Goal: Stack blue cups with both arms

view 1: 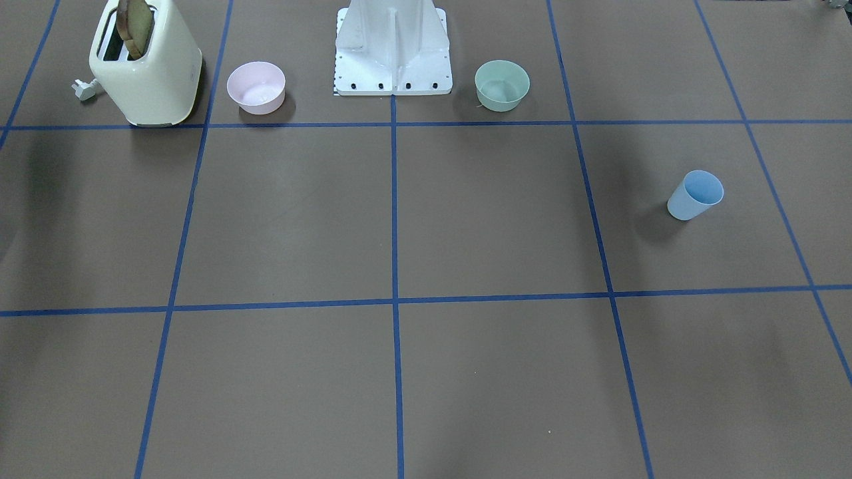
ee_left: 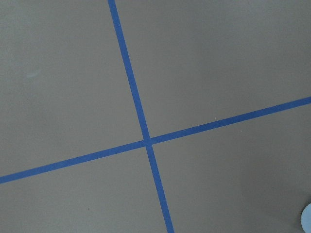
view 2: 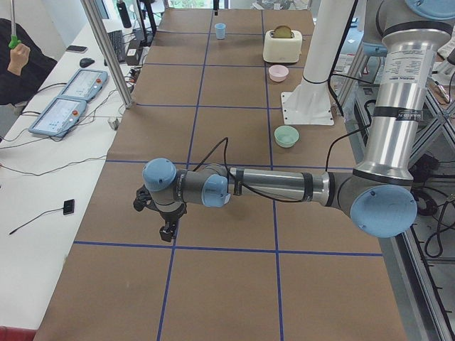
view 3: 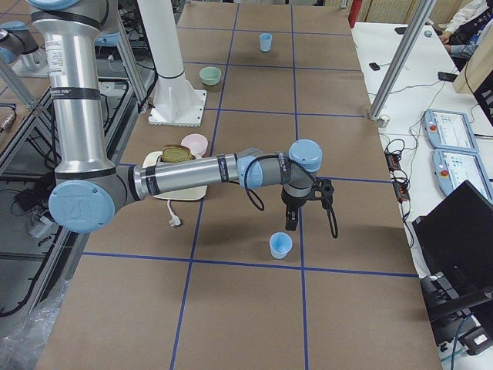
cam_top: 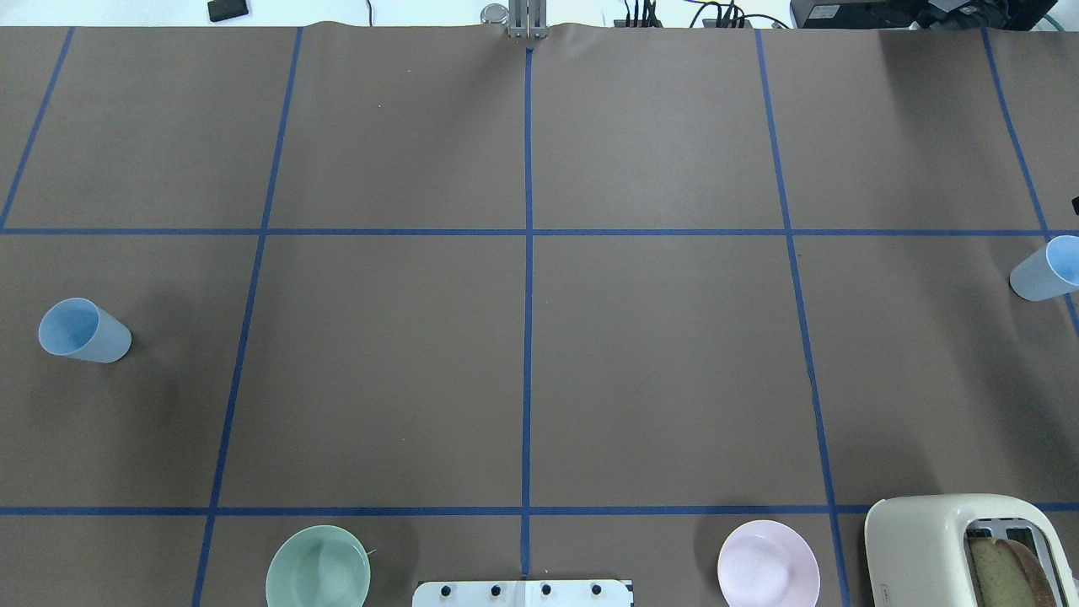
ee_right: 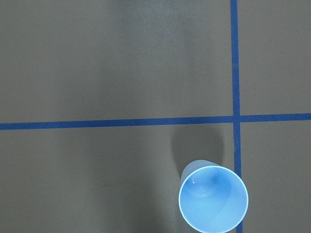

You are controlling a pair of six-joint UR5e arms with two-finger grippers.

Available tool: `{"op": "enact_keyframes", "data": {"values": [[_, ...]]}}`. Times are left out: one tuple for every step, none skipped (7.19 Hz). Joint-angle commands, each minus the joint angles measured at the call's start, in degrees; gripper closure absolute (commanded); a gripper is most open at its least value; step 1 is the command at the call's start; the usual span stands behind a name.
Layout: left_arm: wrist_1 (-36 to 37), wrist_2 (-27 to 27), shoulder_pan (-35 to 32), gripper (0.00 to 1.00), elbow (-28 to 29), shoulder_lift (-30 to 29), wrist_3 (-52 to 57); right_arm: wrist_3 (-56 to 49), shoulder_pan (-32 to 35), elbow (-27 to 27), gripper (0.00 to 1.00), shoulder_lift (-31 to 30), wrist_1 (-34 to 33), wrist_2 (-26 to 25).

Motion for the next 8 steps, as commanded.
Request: {"op": "enact_keyframes", "data": {"values": [[0.0, 0.0, 0.0, 0.02, -0.1, 0.0, -0.2, -0.3, 0.0, 0.0, 0.00, 1.6, 0.0, -0.1], [0.0, 0.0, 0.0, 0.02, -0.9, -0.1, -1.7, 0.1, 0.0, 0.0, 0.00, 3.3, 0.1, -0.1], [0.0, 0.1, 0.0, 0.02, -2.9, 0.0, -6.5, 0.0, -0.6, -1.3, 0.00, 5.0, 0.0, -0.4], [0.0, 0.0, 0.0, 0.02, -4.4, 0.3, -7.7, 0.2, -1.1, -1.5, 0.00, 5.8, 0.0, -0.9], [0.1, 0.0, 0.1, 0.02, -5.5, 0.8, -8.5, -0.3, -1.5, -2.1, 0.00, 6.3, 0.0, -1.6], [0.0, 0.0, 0.4, 0.01, -7.7, 1.7, -11.9, -0.5, -1.5, -2.1, 0.00, 5.9, 0.0, -1.8], [-0.3, 0.1, 1.5, 0.01, -10.6, 3.6, -15.5, -1.6, -1.5, -2.1, 0.00, 5.6, -0.1, -1.1], [-3.1, 0.1, 3.6, 0.01, -13.2, 5.9, -19.8, -2.8, -1.5, -2.1, 0.00, 5.5, 0.0, -0.9]]}}
